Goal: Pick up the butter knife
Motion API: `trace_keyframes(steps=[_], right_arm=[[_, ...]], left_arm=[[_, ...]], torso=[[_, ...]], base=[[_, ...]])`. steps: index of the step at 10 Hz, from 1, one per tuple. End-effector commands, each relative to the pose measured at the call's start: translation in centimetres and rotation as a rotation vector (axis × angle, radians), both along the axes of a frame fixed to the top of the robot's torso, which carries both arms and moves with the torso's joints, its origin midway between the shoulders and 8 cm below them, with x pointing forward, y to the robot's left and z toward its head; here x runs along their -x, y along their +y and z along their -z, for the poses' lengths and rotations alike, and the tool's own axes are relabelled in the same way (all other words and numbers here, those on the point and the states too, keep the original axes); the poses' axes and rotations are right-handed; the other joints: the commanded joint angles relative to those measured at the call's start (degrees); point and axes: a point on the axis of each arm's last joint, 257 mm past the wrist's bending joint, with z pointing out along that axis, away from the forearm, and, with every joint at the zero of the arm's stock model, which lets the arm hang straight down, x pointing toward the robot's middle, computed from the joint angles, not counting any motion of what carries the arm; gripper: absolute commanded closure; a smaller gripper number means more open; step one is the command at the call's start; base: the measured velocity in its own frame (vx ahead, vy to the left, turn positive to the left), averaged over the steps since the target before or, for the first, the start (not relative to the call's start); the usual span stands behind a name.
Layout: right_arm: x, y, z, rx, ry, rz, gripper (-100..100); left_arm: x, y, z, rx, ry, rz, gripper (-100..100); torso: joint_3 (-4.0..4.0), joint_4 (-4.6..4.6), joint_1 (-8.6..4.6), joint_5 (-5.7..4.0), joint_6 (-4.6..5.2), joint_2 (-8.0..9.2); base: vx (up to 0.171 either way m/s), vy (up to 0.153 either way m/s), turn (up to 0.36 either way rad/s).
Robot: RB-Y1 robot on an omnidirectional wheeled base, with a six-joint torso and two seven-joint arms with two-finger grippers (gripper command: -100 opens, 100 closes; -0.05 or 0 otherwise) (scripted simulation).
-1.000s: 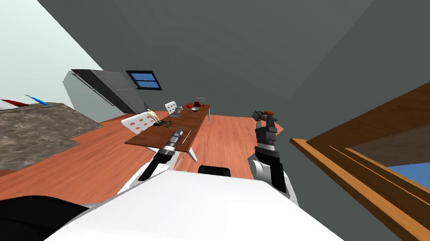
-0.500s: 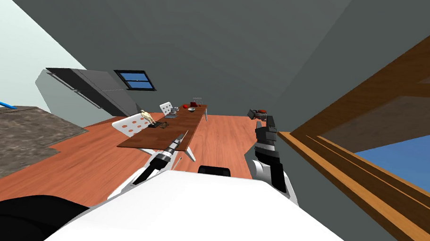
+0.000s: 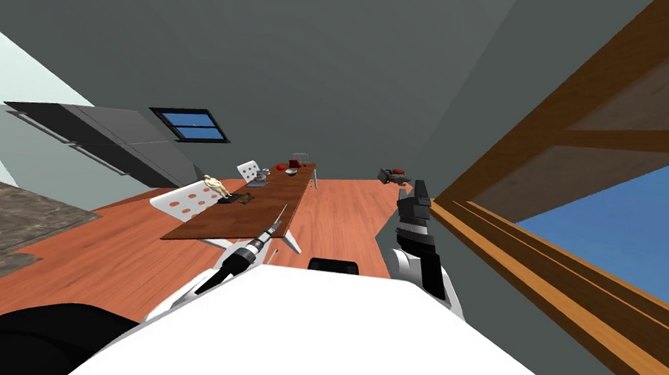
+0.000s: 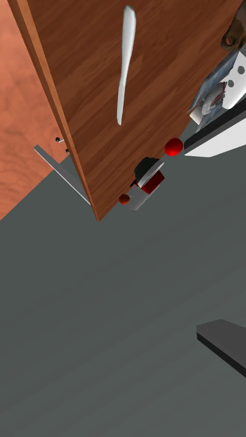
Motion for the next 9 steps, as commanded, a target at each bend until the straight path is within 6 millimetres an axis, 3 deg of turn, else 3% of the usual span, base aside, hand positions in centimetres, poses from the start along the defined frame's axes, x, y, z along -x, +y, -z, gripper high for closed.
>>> trace_keyframes(steps=[1,2,5,6,8,9], right_arm=[[0.0,0.0,0.0,0.0,0.0,0.0,0],[0.0,0.0,0.0,0.0,0.0,0.0,0],[0.0,0.0,0.0,0.0,0.0,0.0,0],[0.0,0.0,0.0,0.0,0.0,0.0,0],[0.0,0.0,0.0,0.0,0.0,0.0,0],[0.0,0.0,0.0,0.0,0.0,0.0,0]], left_arm=[[1.9,1.5,3.0,-0.059,0.089,0.003,-100],[2.1,1.7,3.3,-0.06,0.095,-0.001,-100],[5.7,5.2,7.6,-0.169,0.245,0.009,-100],[5.9,5.5,7.8,-0.172,0.253,0.004,-100],[8.4,7.9,10.2,-0.245,0.347,0.011,-100],[8.5,8.0,10.3,-0.246,0.35,0.009,-100]], torso=[[0.0,0.0,0.0,0.0,0.0,0.0],[-0.03,-0.01,0.01,0.0,0.0,-0.05],[-0.11,-0.04,0.08,0.02,0.02,-0.19],[-0.16,-0.06,0.14,0.03,0.01,-0.29],[-0.17,-0.06,0.09,0.02,0.0,-0.29],[-0.24,-0.08,0.15,0.03,0.01,-0.42]], base=[[0.027,-0.013,-0.136],[0.024,-0.005,-0.054],[0.061,0.01,-0.175],[0.069,0.022,-0.036],[0.103,0.021,-0.129],[0.079,0.037,-0.064]])
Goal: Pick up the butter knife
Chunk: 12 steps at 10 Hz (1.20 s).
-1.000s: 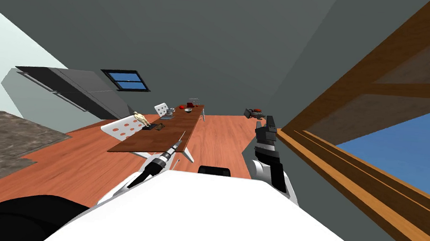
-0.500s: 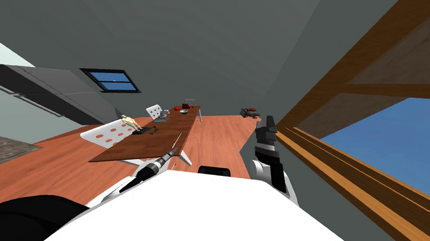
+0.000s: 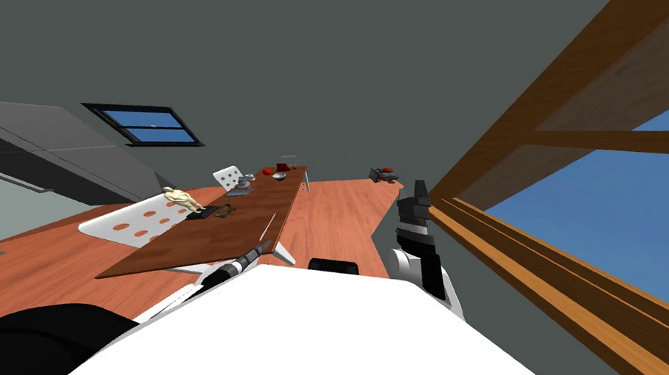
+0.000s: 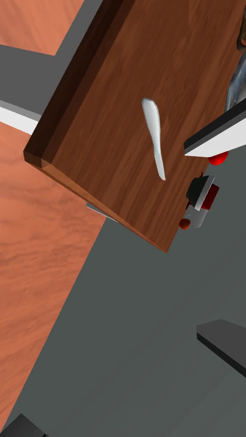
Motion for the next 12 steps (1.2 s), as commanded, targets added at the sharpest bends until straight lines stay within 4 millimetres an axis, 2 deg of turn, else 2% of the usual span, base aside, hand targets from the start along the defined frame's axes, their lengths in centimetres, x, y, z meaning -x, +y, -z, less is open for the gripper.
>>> trace_keyframes(steps=[1,2,4,7,12], right_arm=[[0.0,0.0,0.0,0.0,0.0,0.0,0],[0.0,0.0,0.0,0.0,0.0,0.0,0],[0.0,0.0,0.0,0.0,0.0,0.0,0],[0.0,0.0,0.0,0.0,0.0,0.0,0],[0.0,0.0,0.0,0.0,0.0,0.0,0]], left_arm=[[1.6,1.8,1.2,-0.043,0.055,0.002,-100],[1.6,1.8,1.2,-0.043,0.055,0.002,-100],[4.1,4.2,3.0,-0.113,0.141,0.012,-100],[7.6,7.1,5.0,-0.205,0.254,0.03,-100],[12.8,10.6,7.6,-0.324,0.41,0.064,-100]], torso=[[0.0,0.0,0.0,0.0,0.0,0.0],[0.03,0.02,0.0,0.0,0.01,0.05],[0.05,0.02,-0.03,-0.01,0.01,0.07],[-0.21,-0.07,0.14,0.03,0.03,-0.37],[-0.21,-0.07,0.2,0.06,0.03,-0.38]], base=[[0.067,0.033,-0.105],[0.055,0.018,-0.058],[0.095,0.033,-0.132],[0.184,0.074,-0.156],[0.172,0.095,-0.129]])
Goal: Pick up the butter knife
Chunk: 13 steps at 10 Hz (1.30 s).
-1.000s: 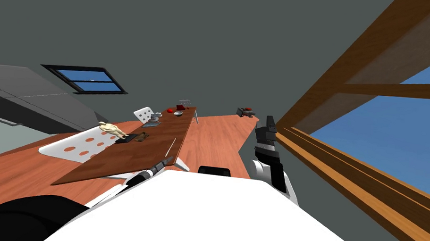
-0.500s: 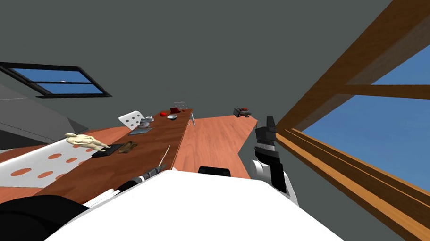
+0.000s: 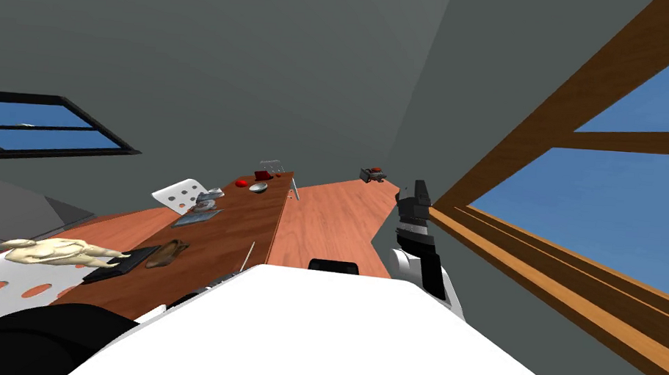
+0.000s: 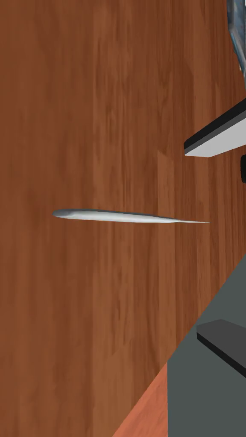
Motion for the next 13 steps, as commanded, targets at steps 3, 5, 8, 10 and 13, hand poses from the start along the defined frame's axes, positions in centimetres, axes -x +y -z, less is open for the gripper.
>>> trace_keyframes(steps=[3,5,8,10,13], right_arm=[[0.0,0.0,0.0,0.0,0.0,0.0,0],[0.0,0.0,0.0,0.0,0.0,0.0,0],[0.0,0.0,0.0,0.0,0.0,0.0,0],[0.0,0.0,0.0,0.0,0.0,0.0,0],[0.0,0.0,0.0,0.0,0.0,0.0,0]], left_arm=[[1.1,0.7,0.4,-0.022,0.032,0.008,0],[0.8,0.5,1.5,-0.022,0.027,-0.007,-100],[0.7,0.2,2.0,-0.022,0.025,-0.014,-100],[0.7,0.2,2.1,-0.022,0.025,-0.014,100],[0.7,0.4,2.0,-0.026,0.027,-0.014,100]], torso=[[0.14,0.05,-0.23,-0.05,-0.02,0.27],[0.36,0.14,-0.33,-0.07,0.0,0.64],[0.42,0.16,-0.31,-0.07,-0.02,0.74],[0.41,0.15,-0.4,-0.09,-0.03,0.7],[0.41,0.17,-0.36,-0.01,-0.03,0.7]], base=[[0.088,0.041,-0.047],[-0.009,0.027,-0.076],[-0.011,0.024,-0.039],[0.0,0.0,0.0],[0.0,0.0,0.0]])
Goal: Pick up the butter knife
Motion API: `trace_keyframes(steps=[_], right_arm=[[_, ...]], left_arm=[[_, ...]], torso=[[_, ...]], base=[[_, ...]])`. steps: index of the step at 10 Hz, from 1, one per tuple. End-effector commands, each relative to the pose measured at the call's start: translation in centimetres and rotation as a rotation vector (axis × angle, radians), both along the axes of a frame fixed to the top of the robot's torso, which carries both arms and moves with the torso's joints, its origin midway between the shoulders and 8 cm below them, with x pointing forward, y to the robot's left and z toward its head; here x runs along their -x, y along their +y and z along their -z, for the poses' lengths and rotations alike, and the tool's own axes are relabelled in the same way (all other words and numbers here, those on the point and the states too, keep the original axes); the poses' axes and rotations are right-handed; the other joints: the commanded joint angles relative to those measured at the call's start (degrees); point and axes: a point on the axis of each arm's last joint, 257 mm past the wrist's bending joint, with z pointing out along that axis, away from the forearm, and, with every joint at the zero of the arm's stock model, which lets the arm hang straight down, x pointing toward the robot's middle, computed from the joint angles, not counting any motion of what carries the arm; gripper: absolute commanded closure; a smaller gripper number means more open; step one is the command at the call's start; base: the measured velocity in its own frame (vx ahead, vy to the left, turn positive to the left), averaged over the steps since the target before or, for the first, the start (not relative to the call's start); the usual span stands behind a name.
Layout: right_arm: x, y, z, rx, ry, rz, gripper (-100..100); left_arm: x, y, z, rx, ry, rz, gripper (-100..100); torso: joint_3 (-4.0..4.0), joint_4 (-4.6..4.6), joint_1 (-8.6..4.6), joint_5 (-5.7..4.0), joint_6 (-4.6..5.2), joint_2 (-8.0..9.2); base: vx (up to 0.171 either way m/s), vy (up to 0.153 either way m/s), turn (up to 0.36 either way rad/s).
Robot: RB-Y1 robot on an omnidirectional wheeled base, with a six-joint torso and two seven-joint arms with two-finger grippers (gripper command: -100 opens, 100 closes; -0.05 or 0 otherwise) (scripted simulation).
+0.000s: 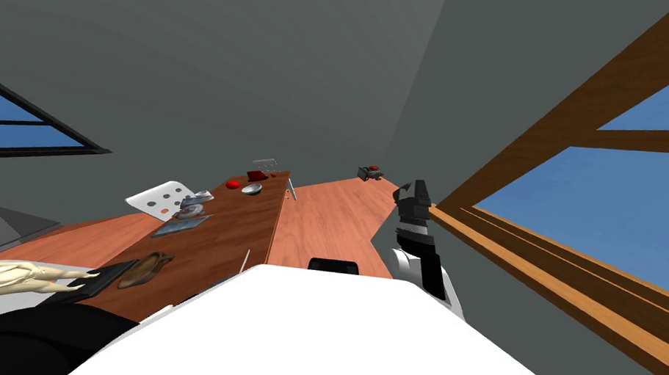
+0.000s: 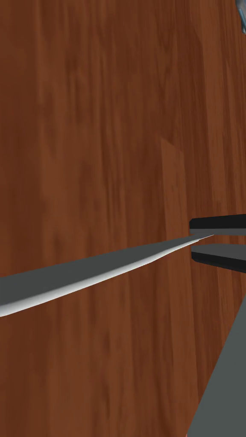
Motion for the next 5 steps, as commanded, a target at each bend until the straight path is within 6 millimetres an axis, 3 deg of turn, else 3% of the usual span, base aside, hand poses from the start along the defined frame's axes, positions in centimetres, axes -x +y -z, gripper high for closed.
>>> trace_keyframes(steps=[1,2,4,5], right_arm=[[0.0,0.0,0.0,0.0,0.0,0.0,0],[0.0,0.0,0.0,0.0,0.0,0.0,0],[0.0,0.0,0.0,0.0,0.0,0.0,0],[0.0,0.0,0.0,0.0,0.0,0.0,0]], left_arm=[[0.0,0.0,0.0,0.0,0.0,0.0,0],[0.2,0.2,-0.9,0.003,0.001,0.012,100],[0.2,0.1,-1.0,0.002,0.002,0.013,100],[0.3,0.1,-1.0,0.003,0.003,0.013,0]], torso=[[0.0,0.0,0.0,0.0,0.0,0.0],[0.0,0.0,0.0,0.0,0.0,0.0],[-0.03,-0.02,-0.2,-0.06,-0.03,-0.04],[-0.02,-0.01,-0.13,-0.04,0.01,-0.04]], base=[[0.0,0.0,0.0],[0.016,-0.028,0.122],[0.016,-0.035,0.064],[0.0,0.0,0.0]])
